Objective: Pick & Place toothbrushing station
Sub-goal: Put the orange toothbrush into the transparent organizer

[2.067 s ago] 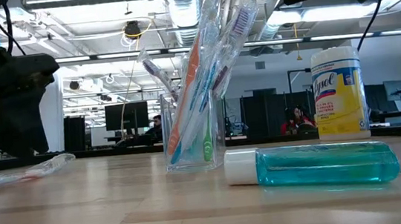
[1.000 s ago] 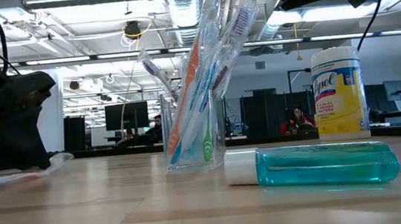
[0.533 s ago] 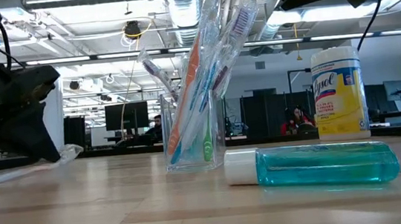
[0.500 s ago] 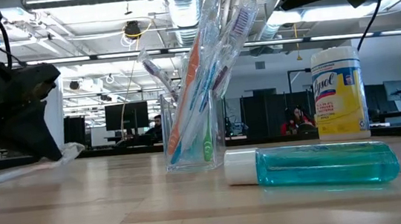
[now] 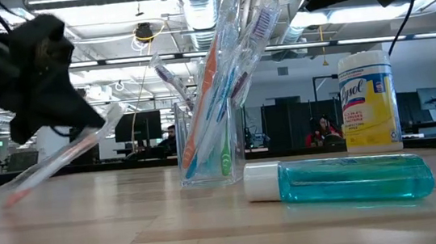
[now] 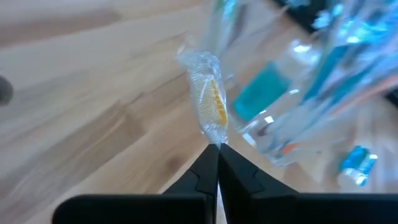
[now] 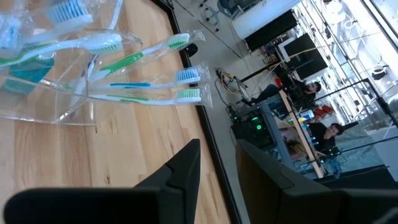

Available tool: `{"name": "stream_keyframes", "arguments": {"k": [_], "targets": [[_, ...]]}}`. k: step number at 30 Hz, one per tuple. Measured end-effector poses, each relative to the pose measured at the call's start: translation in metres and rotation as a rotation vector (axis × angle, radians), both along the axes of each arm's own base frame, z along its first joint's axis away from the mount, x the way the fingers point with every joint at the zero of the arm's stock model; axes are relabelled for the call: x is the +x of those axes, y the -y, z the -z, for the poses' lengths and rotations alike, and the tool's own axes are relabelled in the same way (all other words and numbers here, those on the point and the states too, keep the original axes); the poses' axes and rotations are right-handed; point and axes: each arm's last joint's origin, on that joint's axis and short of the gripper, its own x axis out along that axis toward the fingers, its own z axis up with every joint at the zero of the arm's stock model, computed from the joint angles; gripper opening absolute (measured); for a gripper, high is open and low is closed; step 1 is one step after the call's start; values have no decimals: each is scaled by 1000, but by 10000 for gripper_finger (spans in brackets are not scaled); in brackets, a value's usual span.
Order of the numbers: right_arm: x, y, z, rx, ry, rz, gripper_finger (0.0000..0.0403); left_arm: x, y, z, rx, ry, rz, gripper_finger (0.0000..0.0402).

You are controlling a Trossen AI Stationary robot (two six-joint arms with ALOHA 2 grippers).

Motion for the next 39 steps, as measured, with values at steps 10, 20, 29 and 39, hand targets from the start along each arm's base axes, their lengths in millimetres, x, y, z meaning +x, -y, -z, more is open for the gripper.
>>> {"name": "stream_keyframes", "arguments": {"k": [10,20,29,39], "targets": [[7,-2,-2,55,77,8,93,13,8,-23,157,155,139,0],[29,6,-7,170,122,4,93,19,12,-43,338,265,206,0],[65,10,-28,339,160,-292,78,21,13,-55,483,316,238,0],[84,25,-40,517,227,-546,71,21,13,-67,595,370,243,0]]}}
